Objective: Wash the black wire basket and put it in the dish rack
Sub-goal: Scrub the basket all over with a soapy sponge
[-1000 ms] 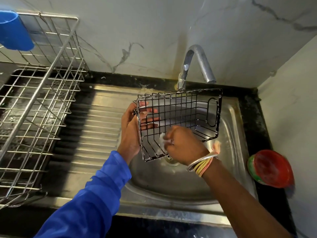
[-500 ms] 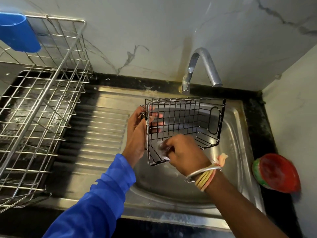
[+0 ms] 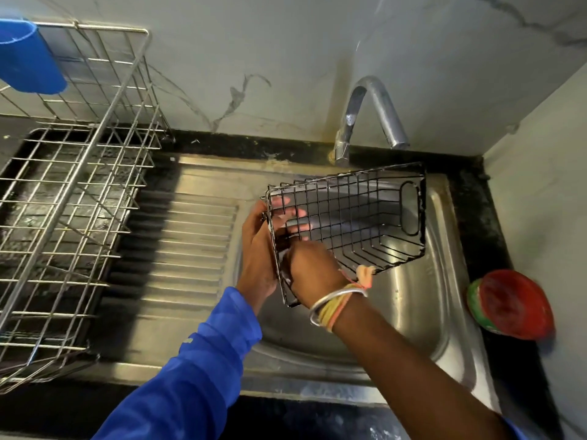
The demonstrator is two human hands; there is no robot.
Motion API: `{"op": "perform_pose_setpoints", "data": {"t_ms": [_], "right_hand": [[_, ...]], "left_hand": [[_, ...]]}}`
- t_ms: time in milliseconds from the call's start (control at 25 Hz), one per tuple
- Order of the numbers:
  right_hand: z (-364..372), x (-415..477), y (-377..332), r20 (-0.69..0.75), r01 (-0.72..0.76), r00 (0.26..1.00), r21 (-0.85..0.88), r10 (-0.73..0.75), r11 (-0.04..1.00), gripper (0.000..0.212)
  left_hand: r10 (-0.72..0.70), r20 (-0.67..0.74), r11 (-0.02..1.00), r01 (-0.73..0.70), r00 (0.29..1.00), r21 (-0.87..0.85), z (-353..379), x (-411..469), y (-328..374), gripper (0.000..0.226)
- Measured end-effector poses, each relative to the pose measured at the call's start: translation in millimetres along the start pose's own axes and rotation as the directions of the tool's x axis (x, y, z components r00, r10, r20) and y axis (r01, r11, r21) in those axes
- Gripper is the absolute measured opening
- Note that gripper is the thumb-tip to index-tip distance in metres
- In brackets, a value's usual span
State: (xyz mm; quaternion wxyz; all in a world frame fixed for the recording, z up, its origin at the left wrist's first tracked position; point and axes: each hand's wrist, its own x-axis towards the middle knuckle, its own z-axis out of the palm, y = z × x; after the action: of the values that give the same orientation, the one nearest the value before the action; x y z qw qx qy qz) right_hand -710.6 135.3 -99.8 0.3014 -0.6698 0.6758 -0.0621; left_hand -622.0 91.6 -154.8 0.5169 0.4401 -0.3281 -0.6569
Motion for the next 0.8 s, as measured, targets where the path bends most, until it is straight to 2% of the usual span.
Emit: {"op": "perform_pose_setpoints", "data": {"t_ms": [160,200,320,400,520,640,720,800], "right_hand": [[-1.1,-3.5,14.2,-0.11,-0.096,0.985,0.305,0.135,0.947,0.016],[-0.4,-9.5,15.5,-0.105,-0.092,0.986,0.316,0.131,0.944,0.017],[9.3,-7.3,1.8,0.022,-0.024,1.0,0.132,0.021,0.991,0.018],[8.7,1.1,8.6,0.081,0.005,0.997,0.152,-0.017,0.988,0.01],[-4.8,12.4,31.2,0.163,-0.072,0.984,-0.04,0.077,0.997,0.02],[-5.6,-12.3,42.5,0.042,-0.018,0.999,-0.042,0.02,0.999,0.019],[3.9,-12.1,37.4,-0.008,-0.058,0.998,0.009,0.058,0.998,0.012],[10.4,0.5,30.0,-0.035,-0.121,0.992,0.044,0.122,0.992,0.014]], "left_hand": [[0.078,0.061,0.995,-0.082,0.995,0.056,-6.7,8.8,8.6,0.02],[0.082,0.056,0.994,-0.086,0.995,0.07,-10.1,13.1,10.2,0.02],[0.041,0.033,0.998,-0.043,0.999,0.038,-5.6,10.9,7.5,0.019],[0.014,0.024,0.999,-0.015,1.0,0.043,0.3,4.0,5.8,0.021],[0.057,0.037,0.991,-0.061,0.998,0.118,-8.0,7.8,6.5,0.021],[0.068,0.046,0.99,-0.074,0.997,0.12,-15.5,10.4,9.5,0.022],[0.036,0.051,0.994,-0.04,0.998,0.099,-10.5,6.4,7.9,0.026],[0.036,0.076,0.994,-0.044,0.996,0.105,-5.7,3.9,6.0,0.029]]}}
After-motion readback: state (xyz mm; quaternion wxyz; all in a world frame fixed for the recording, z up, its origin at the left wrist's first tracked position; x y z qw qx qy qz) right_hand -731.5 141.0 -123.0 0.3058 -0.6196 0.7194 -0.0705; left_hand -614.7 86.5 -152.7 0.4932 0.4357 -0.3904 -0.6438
